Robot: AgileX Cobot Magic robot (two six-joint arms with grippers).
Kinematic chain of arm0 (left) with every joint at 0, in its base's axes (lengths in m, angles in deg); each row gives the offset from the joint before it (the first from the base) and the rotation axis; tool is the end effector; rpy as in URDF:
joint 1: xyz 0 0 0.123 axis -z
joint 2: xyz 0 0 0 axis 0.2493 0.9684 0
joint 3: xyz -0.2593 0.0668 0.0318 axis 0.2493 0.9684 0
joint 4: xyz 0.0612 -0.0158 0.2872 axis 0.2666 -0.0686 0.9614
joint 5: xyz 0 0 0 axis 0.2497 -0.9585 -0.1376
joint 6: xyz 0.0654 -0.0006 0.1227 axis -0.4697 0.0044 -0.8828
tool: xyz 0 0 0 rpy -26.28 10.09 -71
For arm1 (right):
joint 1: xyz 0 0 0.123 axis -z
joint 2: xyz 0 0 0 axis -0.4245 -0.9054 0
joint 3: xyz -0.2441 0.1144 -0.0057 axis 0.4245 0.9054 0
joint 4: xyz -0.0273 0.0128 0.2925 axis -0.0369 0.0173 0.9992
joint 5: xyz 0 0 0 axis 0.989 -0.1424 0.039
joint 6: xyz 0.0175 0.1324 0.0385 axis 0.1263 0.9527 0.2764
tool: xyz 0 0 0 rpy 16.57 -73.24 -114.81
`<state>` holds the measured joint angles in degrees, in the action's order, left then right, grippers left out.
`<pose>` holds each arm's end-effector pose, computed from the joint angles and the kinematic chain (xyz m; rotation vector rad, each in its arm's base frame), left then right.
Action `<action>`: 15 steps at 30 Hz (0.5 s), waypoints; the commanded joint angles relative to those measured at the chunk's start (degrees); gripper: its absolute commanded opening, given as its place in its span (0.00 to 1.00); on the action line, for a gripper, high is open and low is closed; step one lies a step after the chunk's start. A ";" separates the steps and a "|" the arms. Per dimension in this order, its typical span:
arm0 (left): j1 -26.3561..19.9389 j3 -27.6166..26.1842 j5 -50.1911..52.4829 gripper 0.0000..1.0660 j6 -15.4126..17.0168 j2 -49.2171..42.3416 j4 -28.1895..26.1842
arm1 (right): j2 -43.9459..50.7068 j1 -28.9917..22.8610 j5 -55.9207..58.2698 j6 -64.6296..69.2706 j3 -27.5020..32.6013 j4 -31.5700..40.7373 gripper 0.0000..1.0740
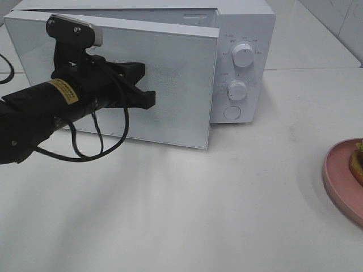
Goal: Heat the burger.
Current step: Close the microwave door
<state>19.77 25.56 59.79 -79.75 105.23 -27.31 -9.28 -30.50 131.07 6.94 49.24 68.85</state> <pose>0.3397 -0.2367 0.1132 0.4935 1.7038 -0.5097 0.0939 0.0000 0.2830 -0.0165 1.9874 0.0222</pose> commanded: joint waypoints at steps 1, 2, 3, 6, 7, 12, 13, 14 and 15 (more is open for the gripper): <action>0.80 -4.30 -0.46 0.00 -0.57 2.46 -2.18 | 1.72 0.23 -0.69 -0.23 0.11 0.00 0.71; 0.80 -4.30 -0.46 0.00 -0.57 2.46 -2.18 | 1.72 0.23 -0.69 -0.23 0.11 0.00 0.71; 0.80 -6.36 -1.55 0.00 -0.57 3.55 -2.23 | 1.72 0.23 -0.69 -0.23 0.11 0.00 0.71; 0.80 -9.17 -2.58 0.00 -1.15 5.04 -2.23 | 1.72 0.23 -0.69 -0.23 0.11 0.00 0.71; 0.80 -9.17 -2.58 0.00 -1.15 5.04 -2.23 | 1.72 0.23 -0.69 -0.23 0.11 0.00 0.71; 0.80 -13.52 -4.98 0.00 -3.15 7.45 -3.50 | 1.72 0.23 -0.69 -0.23 0.11 0.00 0.71; 0.80 -15.30 -6.70 0.00 -4.13 8.37 -4.93 | 1.72 0.23 -0.69 -0.23 0.11 0.00 0.71; 0.80 -16.73 -7.33 0.00 -4.93 9.34 -6.47 | 1.72 0.23 -0.69 -0.23 0.11 0.00 0.71; 0.80 -16.73 -7.33 0.00 -4.93 9.34 -6.47 | 1.72 0.23 -0.69 -0.23 0.11 0.00 0.71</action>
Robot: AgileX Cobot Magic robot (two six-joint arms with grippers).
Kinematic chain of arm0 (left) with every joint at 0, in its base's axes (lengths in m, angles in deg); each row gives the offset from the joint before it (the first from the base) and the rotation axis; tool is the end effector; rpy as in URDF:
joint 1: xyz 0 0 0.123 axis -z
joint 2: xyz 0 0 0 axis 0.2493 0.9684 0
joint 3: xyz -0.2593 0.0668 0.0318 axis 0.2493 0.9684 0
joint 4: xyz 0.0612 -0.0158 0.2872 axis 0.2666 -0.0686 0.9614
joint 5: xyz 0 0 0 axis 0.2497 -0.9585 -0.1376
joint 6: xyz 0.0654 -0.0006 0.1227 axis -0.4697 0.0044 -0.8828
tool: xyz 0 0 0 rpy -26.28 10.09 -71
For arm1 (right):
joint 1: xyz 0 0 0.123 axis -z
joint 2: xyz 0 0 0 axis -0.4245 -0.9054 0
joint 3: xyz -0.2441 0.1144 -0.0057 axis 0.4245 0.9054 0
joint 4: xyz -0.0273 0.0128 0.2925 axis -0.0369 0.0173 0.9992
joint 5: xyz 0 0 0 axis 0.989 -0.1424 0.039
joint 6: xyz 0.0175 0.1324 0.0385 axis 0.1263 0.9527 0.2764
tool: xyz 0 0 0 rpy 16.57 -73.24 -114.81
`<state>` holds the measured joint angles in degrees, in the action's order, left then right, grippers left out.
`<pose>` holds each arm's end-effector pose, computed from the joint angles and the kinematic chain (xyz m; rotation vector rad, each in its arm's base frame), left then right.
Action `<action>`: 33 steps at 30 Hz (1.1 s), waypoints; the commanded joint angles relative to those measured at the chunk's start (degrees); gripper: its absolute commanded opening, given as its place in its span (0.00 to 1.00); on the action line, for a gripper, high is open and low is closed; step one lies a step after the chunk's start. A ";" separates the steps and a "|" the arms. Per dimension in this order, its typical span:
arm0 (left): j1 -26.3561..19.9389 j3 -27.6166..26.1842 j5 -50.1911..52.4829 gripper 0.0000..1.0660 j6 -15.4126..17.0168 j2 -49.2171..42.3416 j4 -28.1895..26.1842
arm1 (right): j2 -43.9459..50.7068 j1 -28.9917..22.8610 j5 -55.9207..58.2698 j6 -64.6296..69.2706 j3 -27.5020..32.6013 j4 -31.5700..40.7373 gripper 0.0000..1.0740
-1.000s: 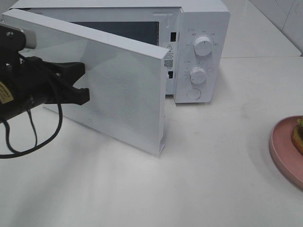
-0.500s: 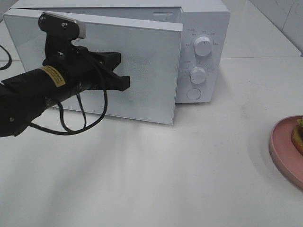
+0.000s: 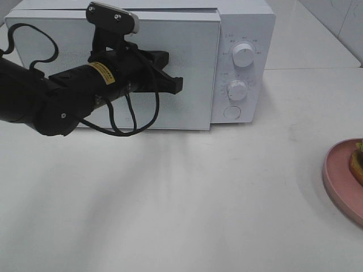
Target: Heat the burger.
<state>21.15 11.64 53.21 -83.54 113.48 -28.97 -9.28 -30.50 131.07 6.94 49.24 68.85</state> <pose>0.3820 -0.2754 0.1125 0.5418 1.7013 -0.4700 0.0939 0.0000 0.2830 -0.0165 1.9874 0.0222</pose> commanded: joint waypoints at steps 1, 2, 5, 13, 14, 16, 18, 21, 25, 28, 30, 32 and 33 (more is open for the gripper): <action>-0.57 -3.61 -0.74 0.00 -1.60 1.49 -5.61 | 1.72 0.23 -0.69 -0.23 0.11 0.00 0.71; -0.57 -3.61 -0.74 0.00 -1.60 1.49 -5.61 | 1.72 0.23 -0.69 -0.23 0.11 0.00 0.71; -0.57 -6.13 -0.97 0.00 -2.12 2.81 -6.36 | 1.72 0.23 -0.69 -0.23 0.11 0.00 0.71; -0.69 -8.65 -3.32 0.00 -2.01 4.01 -6.30 | 1.72 0.23 -0.69 -0.23 0.11 0.00 0.71; -0.57 -8.65 -4.24 0.00 -1.95 3.78 -5.73 | 1.72 0.23 -0.69 -0.23 0.11 0.00 0.71; -0.52 -8.65 -5.39 0.00 -1.60 3.44 -5.04 | 1.72 0.23 -0.69 -0.23 0.11 0.00 0.71; 0.29 -8.19 -7.68 0.00 -1.95 2.52 -4.35 | 1.72 0.23 -0.69 -0.23 0.11 0.00 0.71; 1.72 -6.19 -9.28 0.00 -2.06 0.69 -4.41 | 1.72 0.23 -0.69 -0.23 0.11 0.00 0.71; 3.21 -3.15 -9.22 0.00 -2.06 -1.38 -4.76 | 1.72 0.23 -0.69 -0.23 0.11 0.00 0.71; 4.13 1.03 -11.86 0.02 -2.06 -4.01 -6.07 | 1.72 0.23 -0.69 -0.23 0.11 0.00 0.71; 4.47 3.32 -17.65 0.08 -2.06 -6.47 -7.62 | 1.72 0.23 -0.69 -0.23 0.11 0.00 0.71; 4.47 3.78 -19.65 0.12 -2.06 -7.33 -7.79 | 1.72 0.23 -0.69 -0.23 0.11 0.00 0.71; 4.47 4.58 -25.04 0.25 -2.06 -8.94 -7.79 | 1.72 0.23 -0.69 -0.23 0.11 0.00 0.71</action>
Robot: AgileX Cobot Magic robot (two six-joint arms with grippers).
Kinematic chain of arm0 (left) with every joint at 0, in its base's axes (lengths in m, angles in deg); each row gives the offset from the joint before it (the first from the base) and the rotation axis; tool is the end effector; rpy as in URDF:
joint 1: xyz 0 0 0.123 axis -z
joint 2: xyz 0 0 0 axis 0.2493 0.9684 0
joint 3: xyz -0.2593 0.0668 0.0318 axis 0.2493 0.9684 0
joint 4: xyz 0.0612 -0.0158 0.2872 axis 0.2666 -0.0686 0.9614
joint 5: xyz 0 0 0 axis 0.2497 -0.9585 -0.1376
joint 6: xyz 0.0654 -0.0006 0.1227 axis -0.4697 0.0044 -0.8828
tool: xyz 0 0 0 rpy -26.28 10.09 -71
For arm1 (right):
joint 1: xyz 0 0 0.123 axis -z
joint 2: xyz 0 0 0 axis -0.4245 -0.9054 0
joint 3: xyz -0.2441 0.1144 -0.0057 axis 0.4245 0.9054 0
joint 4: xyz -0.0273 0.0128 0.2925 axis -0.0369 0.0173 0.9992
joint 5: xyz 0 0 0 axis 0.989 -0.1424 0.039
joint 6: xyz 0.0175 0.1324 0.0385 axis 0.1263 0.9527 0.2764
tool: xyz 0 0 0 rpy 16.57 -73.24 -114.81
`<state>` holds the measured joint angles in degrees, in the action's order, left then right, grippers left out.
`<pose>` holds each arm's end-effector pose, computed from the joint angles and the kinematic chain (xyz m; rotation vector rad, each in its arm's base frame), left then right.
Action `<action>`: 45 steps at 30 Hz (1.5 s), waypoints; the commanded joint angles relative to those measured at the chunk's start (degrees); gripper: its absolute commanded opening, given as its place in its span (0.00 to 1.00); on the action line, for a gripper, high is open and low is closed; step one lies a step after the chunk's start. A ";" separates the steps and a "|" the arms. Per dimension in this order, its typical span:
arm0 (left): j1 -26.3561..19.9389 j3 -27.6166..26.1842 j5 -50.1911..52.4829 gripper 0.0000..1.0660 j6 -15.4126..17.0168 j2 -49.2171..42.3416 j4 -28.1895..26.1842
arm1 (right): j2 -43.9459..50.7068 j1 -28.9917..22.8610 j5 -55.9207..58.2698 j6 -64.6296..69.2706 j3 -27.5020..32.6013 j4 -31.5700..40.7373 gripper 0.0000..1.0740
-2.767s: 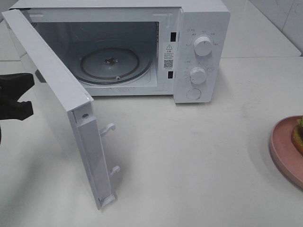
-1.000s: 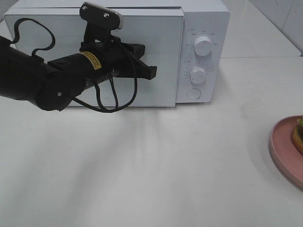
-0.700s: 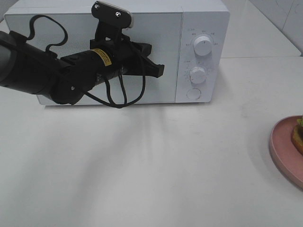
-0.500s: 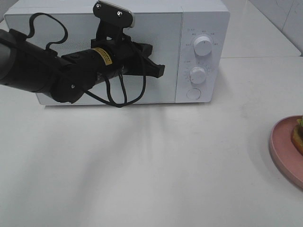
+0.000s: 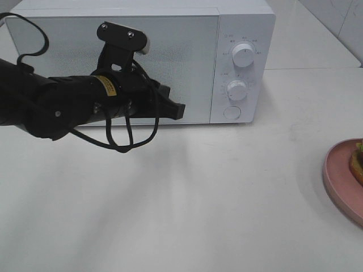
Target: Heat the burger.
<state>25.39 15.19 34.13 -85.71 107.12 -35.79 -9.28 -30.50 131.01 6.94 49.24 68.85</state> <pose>0.3424 -0.2790 0.0988 0.6025 1.9874 -0.4457 0.0940 0.0000 0.2831 -0.0165 1.9864 0.0223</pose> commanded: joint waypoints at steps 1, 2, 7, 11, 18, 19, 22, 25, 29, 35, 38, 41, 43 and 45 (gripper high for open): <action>0.23 1.03 -5.96 0.25 0.11 -2.58 -0.97 | 1.72 0.23 -0.63 -0.23 0.11 0.00 0.71; 0.23 1.43 -11.29 0.47 0.11 -3.95 -0.97 | 1.72 0.23 -0.63 -0.23 0.11 0.00 0.71; 0.23 1.55 -24.18 0.95 0.17 -7.39 -0.74 | 1.72 0.23 -0.63 -0.23 0.11 0.00 0.71; 0.23 1.55 -32.09 0.95 0.17 -9.85 -0.46 | 1.72 0.23 -0.63 -0.23 0.11 0.00 0.71; 0.23 1.55 -49.10 0.95 0.57 -15.53 3.67 | 1.72 0.23 -0.63 -0.23 0.11 0.00 0.71; 0.23 1.55 -51.91 0.95 0.57 -16.21 3.84 | 1.72 0.23 -0.63 -0.23 0.11 0.00 0.71; -0.97 1.55 -61.13 0.95 2.12 -18.91 3.95 | 1.72 0.23 -0.63 -0.23 0.11 0.00 0.71; -3.61 1.55 -66.41 0.95 3.44 -20.74 4.13 | 1.72 0.23 -0.63 -0.23 0.11 0.00 0.71; -7.56 1.55 -70.19 0.95 3.61 -22.69 4.01 | 1.72 0.23 -0.63 -0.23 0.11 0.00 0.71; -20.34 1.55 -77.81 0.95 3.78 -28.82 3.95 | 1.72 0.23 -0.63 -0.23 0.11 0.00 0.71; -26.01 1.55 -80.79 0.95 3.72 -31.28 3.95 | 1.72 0.23 -0.63 -0.23 0.11 0.00 0.71; -30.71 1.55 -83.82 0.95 3.72 -34.55 3.90 | 1.72 0.23 -0.63 -0.23 0.11 0.00 0.71; -33.29 1.55 -85.60 0.95 3.72 -36.67 3.44 | 1.72 0.23 -0.63 -0.34 0.11 0.00 0.71; -34.61 1.55 -86.40 0.95 3.72 -37.99 3.09 | 1.72 0.23 -0.63 -0.52 0.11 0.11 0.71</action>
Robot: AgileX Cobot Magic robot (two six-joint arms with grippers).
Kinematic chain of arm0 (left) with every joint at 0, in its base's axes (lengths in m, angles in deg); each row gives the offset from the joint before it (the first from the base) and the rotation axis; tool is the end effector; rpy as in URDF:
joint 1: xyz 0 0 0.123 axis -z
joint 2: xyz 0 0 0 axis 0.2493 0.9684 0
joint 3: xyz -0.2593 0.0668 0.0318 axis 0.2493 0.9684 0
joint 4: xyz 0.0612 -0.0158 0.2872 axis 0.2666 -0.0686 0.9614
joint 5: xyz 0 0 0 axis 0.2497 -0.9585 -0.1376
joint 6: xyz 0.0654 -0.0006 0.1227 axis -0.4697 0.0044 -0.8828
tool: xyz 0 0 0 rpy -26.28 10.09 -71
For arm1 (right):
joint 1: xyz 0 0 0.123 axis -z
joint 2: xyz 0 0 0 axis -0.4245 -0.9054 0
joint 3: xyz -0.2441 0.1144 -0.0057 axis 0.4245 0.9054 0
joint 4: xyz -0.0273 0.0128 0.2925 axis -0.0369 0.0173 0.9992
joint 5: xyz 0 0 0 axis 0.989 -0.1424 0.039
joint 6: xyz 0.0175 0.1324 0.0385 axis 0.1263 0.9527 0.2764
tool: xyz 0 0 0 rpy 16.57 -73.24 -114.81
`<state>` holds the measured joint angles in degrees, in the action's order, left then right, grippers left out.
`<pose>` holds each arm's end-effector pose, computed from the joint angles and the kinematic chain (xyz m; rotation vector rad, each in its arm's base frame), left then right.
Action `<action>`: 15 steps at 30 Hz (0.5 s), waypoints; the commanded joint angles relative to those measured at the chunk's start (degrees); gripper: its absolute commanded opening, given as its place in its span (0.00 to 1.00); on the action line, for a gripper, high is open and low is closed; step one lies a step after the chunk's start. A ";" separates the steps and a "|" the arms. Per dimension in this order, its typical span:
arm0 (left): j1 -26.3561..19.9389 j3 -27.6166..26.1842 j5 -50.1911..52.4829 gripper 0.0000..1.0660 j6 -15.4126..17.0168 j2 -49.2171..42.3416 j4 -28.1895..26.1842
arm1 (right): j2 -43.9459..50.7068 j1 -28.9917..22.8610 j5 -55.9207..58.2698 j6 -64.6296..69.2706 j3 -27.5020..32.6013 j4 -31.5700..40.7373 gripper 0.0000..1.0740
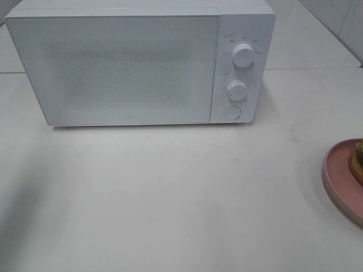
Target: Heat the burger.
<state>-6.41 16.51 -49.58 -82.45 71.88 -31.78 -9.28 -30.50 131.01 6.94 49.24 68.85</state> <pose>0.2639 -0.0411 0.1968 0.1195 2.9148 -0.0733 0.0940 0.0000 0.2831 -0.0165 1.9864 0.0223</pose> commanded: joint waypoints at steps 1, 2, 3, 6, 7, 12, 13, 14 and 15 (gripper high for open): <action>-4.93 0.80 -3.95 0.95 0.46 -5.33 -1.38 | 1.72 0.23 -0.63 -0.80 0.11 0.23 0.71; -4.93 0.80 -3.95 0.95 0.46 -5.33 -1.38 | 1.72 0.23 -0.63 -0.80 0.11 0.23 0.71; -6.30 2.29 -4.35 0.95 0.46 -8.77 -1.49 | 1.72 0.23 -0.63 -0.80 0.11 0.23 0.71; -7.10 5.61 -4.35 0.95 0.46 -13.81 -1.26 | 1.72 0.23 -0.63 -0.80 0.11 0.23 0.71; -7.10 6.93 -4.35 0.95 0.46 -15.58 -1.09 | 1.72 0.23 -0.63 -0.74 0.11 0.23 0.71; -7.10 12.66 -4.64 0.95 0.40 -23.95 -0.23 | 1.72 0.23 -0.63 -0.74 0.11 0.23 0.71; -7.10 12.66 -4.64 0.95 0.40 -23.95 -0.23 | 1.72 0.23 -0.63 -0.74 0.11 0.23 0.71; -7.10 14.73 -4.64 0.95 0.40 -27.22 -0.23 | 1.72 0.23 -0.63 -0.74 0.11 0.23 0.71; -7.10 15.81 -4.24 0.95 0.40 -29.05 -0.23 | 1.72 0.23 -0.63 -0.74 0.11 0.23 0.71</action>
<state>-13.46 30.95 -54.11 -82.28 45.24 -32.12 -9.28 -30.50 131.01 6.88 49.24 68.85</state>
